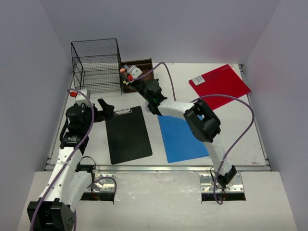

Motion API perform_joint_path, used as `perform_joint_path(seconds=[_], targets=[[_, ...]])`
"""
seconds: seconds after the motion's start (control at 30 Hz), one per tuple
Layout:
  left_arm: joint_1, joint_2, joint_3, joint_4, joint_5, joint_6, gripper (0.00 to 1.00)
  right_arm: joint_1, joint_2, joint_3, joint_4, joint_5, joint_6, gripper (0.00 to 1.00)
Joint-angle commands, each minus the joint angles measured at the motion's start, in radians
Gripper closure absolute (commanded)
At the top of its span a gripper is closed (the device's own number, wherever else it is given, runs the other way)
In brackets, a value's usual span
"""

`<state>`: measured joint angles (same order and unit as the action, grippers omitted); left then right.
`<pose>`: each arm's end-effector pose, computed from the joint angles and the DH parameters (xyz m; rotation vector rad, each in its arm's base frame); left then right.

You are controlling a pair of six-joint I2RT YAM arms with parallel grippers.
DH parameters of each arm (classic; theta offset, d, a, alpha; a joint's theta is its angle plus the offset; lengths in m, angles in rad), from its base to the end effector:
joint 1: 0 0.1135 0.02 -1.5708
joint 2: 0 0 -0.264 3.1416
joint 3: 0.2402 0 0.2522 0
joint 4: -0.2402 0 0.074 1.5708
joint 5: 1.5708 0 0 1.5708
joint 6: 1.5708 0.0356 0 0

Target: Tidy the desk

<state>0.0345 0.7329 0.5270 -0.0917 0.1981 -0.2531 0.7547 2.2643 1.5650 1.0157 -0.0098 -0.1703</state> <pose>0.1801 -0.0008 0.2668 -0.1321 1.8713 -0.3357 0.3778 0.3558 0.2389 -0.5747 1.1334 0.5110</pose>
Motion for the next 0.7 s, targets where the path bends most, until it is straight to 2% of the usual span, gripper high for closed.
perform_joint_path(seconds=[0.0, 0.67], targets=[[0.013, 0.005, 0.037, 0.049, -0.013, -0.011, 0.0, -0.005, 0.114, 0.105, 0.259, 0.004, -0.152, 1.0], [0.019, 0.021, 0.025, 0.064, -0.034, -0.003, 0.0, -0.081, 0.219, 0.167, 0.221, 0.034, -0.171, 1.0]])
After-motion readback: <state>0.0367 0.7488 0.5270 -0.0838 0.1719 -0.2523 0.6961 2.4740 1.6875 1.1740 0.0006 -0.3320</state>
